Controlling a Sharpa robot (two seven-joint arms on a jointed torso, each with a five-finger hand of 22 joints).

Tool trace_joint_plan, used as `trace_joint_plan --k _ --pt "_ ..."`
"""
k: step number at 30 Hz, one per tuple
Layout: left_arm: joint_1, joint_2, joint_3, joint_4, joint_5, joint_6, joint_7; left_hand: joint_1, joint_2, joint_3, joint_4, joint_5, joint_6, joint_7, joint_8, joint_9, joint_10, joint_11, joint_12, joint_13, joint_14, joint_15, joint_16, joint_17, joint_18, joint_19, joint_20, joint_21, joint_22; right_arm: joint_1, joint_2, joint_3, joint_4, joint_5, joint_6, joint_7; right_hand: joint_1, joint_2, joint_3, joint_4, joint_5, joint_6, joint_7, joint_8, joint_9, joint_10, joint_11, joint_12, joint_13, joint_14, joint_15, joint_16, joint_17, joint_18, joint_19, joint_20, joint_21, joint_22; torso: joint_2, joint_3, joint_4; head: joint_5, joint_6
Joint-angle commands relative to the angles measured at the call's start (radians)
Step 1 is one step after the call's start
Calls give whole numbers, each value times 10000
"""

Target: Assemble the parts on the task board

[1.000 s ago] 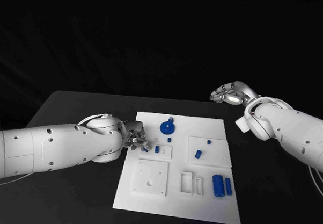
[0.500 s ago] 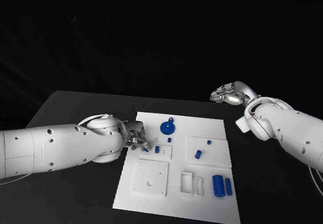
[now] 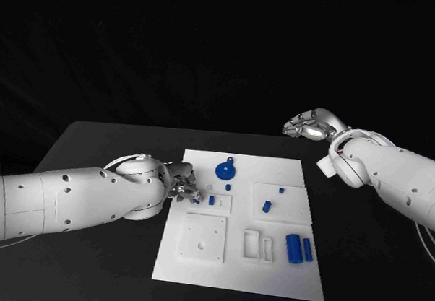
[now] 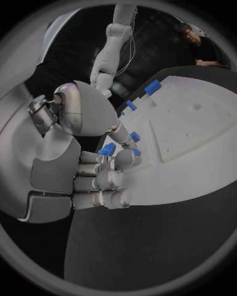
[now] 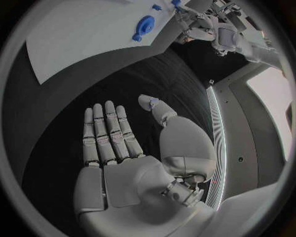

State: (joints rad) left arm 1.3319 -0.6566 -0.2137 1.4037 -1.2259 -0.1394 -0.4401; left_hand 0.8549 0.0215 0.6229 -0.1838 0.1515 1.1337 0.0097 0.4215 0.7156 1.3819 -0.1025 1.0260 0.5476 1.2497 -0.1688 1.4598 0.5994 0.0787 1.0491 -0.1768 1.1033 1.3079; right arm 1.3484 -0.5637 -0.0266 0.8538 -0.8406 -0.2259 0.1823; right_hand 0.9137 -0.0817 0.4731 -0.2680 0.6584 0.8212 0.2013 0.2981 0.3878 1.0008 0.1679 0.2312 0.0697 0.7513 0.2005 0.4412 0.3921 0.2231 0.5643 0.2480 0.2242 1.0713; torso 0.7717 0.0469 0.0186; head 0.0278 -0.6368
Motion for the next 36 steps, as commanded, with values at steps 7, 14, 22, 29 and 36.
trace_joint_plan --k 7,14,22,29,36 --pt "-70 -52 -128 119 -138 89 100 12 88 164 -108 39 389 -309 1381 1 196 -261 66 13 389 -538 66 3 159 64 -1006 53 168 1 -9 3 -3 0 74 27 -24 -36 -36 5 46 -83 13 12 -14 17 36 -40 -12 -66 -11 37 -18 -59 -59 -8 -58 16 2 -2 -18 26 -16" --pt "-88 -86 -145 182 -145 146 100 2 82 169 -104 17 373 -306 1388 -3 185 -259 66 12 381 -540 64 -3 161 60 -1004 56 167 -2 -10 3 4 0 77 30 -26 -35 -38 6 47 -84 13 13 -15 18 36 -42 -12 -68 -11 42 -24 -59 -58 -8 -61 19 5 -4 -2 5 -26" --pt "-110 -112 -155 255 -113 251 113 -3 61 174 -107 -3 359 -304 1395 -8 177 -256 66 10 373 -541 60 -9 164 53 -1002 57 165 -29 5 3 -11 0 93 33 -28 -31 -39 8 49 -85 13 14 -17 18 36 -44 -12 -70 -12 47 -31 -58 -58 -7 -65 22 0 2 -7 22 -23" --pt "-110 -105 -156 147 -42 71 116 -111 -219 197 155 -760 281 -292 1461 -63 155 -223 60 -21 349 -538 26 -73 188 30 -993 51 136 -40 19 3 -10 0 91 32 -30 -30 -40 10 50 -86 13 15 -18 18 36 -45 -12 -72 -11 50 -35 -58 -58 -7 -68 24 0 11 -6 22 -21" --pt "-109 -76 -155 27 -31 -71 110 -551 -849 105 853 -974 226 -275 1499 -132 144 -223 35 -65 339 -537 -1 -132 213 19 -993 28 111 -40 13 3 -7 0 80 28 -31 -31 -41 10 52 -87 14 15 -19 18 36 -46 -12 -74 -11 52 -38 -58 -58 -6 -70 25 5 6 -10 11 -6"
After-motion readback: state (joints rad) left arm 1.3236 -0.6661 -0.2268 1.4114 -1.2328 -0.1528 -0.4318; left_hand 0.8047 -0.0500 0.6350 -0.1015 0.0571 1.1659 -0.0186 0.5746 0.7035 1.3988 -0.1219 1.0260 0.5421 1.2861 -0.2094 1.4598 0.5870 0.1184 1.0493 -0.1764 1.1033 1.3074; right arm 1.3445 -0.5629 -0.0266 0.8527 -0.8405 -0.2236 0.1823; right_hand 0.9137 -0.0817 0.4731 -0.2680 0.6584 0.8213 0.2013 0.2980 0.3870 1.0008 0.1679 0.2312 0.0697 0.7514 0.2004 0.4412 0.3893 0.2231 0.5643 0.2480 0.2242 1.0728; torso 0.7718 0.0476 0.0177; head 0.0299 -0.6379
